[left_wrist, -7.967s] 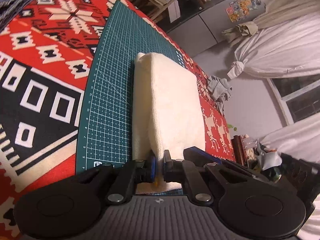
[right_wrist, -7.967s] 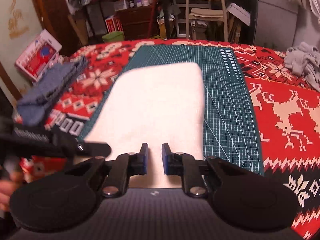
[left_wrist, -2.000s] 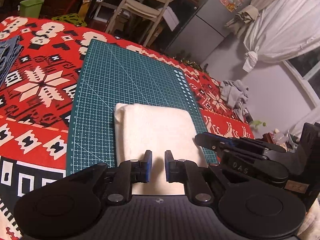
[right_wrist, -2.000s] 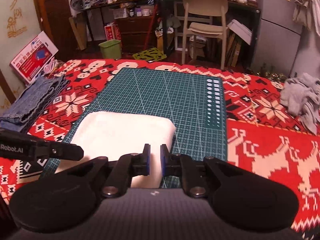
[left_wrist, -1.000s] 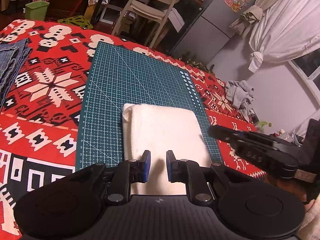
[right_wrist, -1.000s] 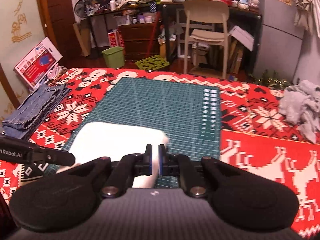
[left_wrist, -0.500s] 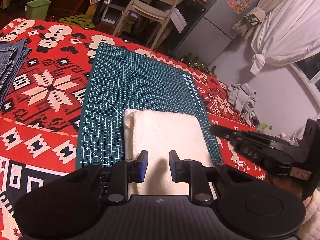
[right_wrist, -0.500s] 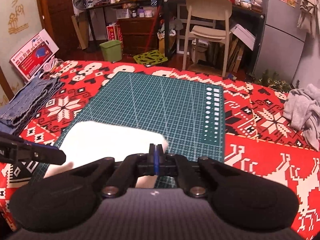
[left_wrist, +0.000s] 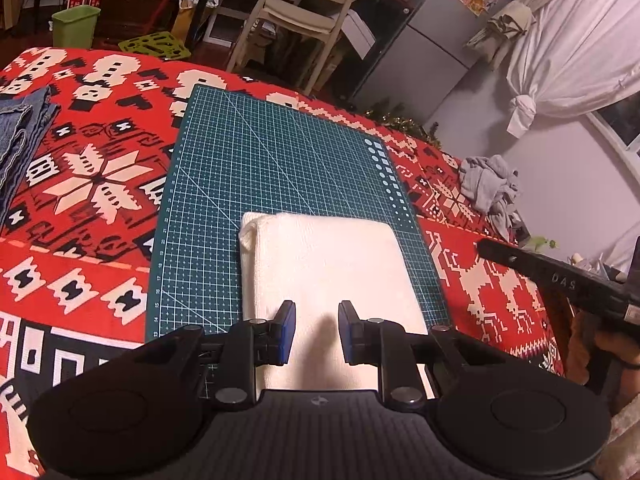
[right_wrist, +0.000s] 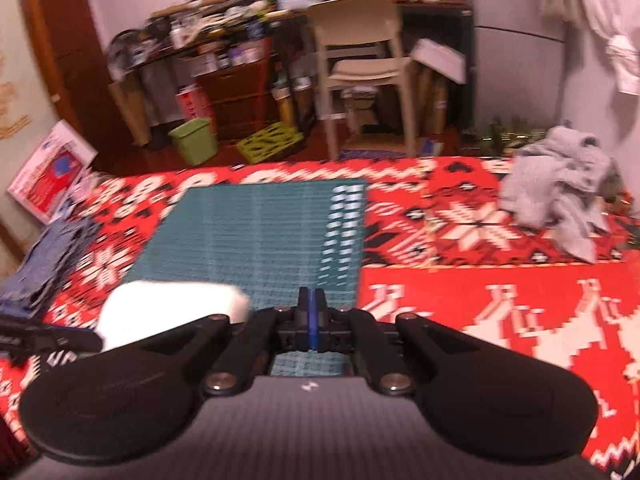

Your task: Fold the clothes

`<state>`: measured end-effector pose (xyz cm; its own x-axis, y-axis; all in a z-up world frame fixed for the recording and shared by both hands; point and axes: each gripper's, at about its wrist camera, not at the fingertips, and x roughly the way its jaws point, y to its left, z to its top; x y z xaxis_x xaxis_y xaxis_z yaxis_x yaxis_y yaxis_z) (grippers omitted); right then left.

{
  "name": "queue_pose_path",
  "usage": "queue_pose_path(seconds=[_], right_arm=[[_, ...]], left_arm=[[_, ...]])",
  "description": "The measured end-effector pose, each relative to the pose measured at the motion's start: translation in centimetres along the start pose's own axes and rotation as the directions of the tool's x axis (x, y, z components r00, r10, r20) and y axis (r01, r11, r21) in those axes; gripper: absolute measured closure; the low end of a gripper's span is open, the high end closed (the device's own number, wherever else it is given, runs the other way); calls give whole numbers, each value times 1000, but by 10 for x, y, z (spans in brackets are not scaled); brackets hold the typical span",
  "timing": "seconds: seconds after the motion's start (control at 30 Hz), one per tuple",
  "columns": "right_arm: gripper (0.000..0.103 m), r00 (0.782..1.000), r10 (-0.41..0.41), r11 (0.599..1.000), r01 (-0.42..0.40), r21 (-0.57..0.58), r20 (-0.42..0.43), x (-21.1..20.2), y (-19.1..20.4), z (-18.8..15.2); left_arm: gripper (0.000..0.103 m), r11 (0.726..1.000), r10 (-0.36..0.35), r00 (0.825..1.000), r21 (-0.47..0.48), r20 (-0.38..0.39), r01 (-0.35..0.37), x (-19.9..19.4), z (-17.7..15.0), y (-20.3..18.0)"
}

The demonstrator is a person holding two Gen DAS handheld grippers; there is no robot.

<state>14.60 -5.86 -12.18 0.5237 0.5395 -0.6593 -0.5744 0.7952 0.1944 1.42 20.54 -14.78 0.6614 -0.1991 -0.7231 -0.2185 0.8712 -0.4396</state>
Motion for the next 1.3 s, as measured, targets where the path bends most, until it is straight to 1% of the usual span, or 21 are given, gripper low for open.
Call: queue_pose_path(seconds=[0.03, 0.13, 0.2, 0.23, 0.27, 0.3, 0.4, 0.43, 0.47, 0.53, 0.57, 0.7, 0.9, 1.13, 1.3], right_arm=[[95, 1000, 19, 1000, -19, -3, -4, 3, 5, -1], [94, 997, 75, 997, -75, -9, -20, 13, 21, -4], [93, 995, 94, 995, -95, -19, -34, 22, 32, -6], [89, 994, 102, 994, -103, -20, -40, 26, 38, -6], [84, 993, 108, 994, -109, -22, -48, 30, 43, -7], [81, 992, 113, 993, -114, -24, -57, 34, 47, -8], [80, 992, 97, 994, -100, -42, -75, 44, 57, -10], [83, 993, 90, 994, -94, -48, -77, 47, 58, -11], [93, 993, 82, 995, -86, -50, -82, 49, 59, -11], [98, 994, 69, 996, -74, -48, -89, 53, 58, -12], [103, 994, 71, 996, -76, -45, -88, 53, 57, -12], [103, 996, 46, 996, -51, -68, -74, 51, 55, -12], [103, 997, -15, 997, 9, -79, -70, 45, 37, -12], [103, 995, -77, 995, 72, -73, -60, 34, 12, -15], [103, 994, -98, 994, 96, -46, -47, 19, -5, -18]], left_arm=[[82, 1000, 2, 1000, 1, 1, -2, -1, 0, 0], [81, 1000, 6, 1000, 6, 8, -6, -5, 1, -1], [75, 1000, 6, 1000, 4, 15, -6, -8, 2, 0], [74, 1000, 6, 1000, 3, 19, -7, -9, 3, 1], [73, 1000, 8, 1000, 2, 21, -8, -9, 4, 2], [72, 1000, 10, 1000, 0, 23, -10, -10, 5, 3], [71, 1000, 11, 1000, -7, 23, -11, -9, 5, 6], [70, 1000, 11, 1000, -9, 21, -11, -8, 5, 7], [70, 1000, 10, 1000, -10, 19, -10, -7, 5, 7], [70, 1000, 9, 1000, -14, 15, -9, -5, 5, 8], [70, 1000, 8, 1000, -15, 13, -8, -5, 5, 9], [70, 1000, 7, 1000, -18, 7, -6, -2, 6, 10], [70, 1000, 11, 1000, -7, 8, -11, -1, 8, 8], [70, 1000, 20, 1000, 1, 10, -20, -3, 8, 6], [70, 1000, 31, 999, 5, 10, -31, -5, 5, 5]])
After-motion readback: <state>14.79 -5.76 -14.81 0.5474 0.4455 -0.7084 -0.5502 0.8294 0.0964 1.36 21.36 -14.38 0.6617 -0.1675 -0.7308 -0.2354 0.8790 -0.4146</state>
